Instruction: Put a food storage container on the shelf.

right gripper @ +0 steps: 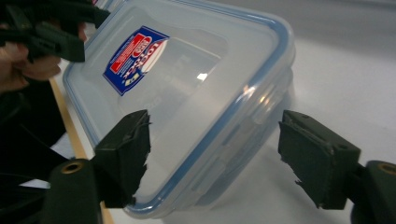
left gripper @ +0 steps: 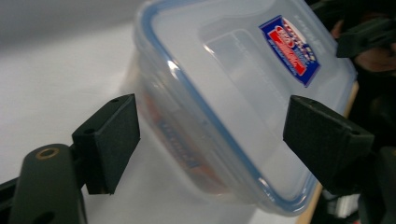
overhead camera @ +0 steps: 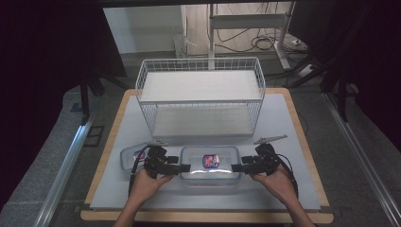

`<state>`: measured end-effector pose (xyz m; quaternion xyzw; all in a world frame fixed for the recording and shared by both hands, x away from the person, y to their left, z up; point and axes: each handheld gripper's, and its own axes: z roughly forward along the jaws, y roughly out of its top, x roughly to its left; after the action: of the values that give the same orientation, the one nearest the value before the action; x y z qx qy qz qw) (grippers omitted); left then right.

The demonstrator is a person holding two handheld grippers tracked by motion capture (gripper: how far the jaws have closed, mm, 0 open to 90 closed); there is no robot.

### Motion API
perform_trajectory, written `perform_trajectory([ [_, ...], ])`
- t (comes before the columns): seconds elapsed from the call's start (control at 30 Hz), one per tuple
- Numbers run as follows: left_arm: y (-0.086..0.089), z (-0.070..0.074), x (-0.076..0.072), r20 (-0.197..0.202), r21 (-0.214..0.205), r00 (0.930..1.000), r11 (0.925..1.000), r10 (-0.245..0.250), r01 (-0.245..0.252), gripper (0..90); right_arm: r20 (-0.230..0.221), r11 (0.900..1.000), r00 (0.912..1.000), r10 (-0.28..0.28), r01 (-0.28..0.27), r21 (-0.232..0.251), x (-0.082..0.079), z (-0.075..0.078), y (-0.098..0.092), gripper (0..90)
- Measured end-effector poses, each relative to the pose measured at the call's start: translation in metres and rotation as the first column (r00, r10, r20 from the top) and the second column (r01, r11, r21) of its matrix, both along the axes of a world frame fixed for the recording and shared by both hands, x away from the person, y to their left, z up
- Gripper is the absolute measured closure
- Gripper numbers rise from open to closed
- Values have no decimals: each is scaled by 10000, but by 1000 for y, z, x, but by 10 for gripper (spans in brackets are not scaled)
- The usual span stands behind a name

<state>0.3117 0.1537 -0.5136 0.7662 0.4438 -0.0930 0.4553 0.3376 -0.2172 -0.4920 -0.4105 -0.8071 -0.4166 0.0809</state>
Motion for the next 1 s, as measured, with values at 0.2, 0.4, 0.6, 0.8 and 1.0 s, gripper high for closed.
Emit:
perform_trajectory([
  [0.2, -3, -2, 1, -259, -230, 9996, 9997, -103, 97, 184, -1033, 9958, 9939, 382, -292, 871, 4, -10, -3, 250],
  [0.4, 4, 0, -5, -106, -515, 9999, 9987, -54, 49, 282, -765, 9961, 9969, 161, -94, 873, 3, -7, 0, 305],
  [0.6, 7, 5, -18, 418, -564, 9990, 9984, 127, -103, 369, -556, 9950, 9983, 193, -138, 985, -7, 0, -7, 412],
  [0.8, 13, 6, -31, 542, -951, 9983, 9953, 233, -181, 472, -333, 9942, 9991, 276, -240, 1048, -19, 4, -11, 473],
  [1.0, 14, 6, -36, 664, -1050, 9975, 9944, 225, -155, 496, -188, 9947, 9994, 290, -270, 987, -27, 5, -11, 485],
])
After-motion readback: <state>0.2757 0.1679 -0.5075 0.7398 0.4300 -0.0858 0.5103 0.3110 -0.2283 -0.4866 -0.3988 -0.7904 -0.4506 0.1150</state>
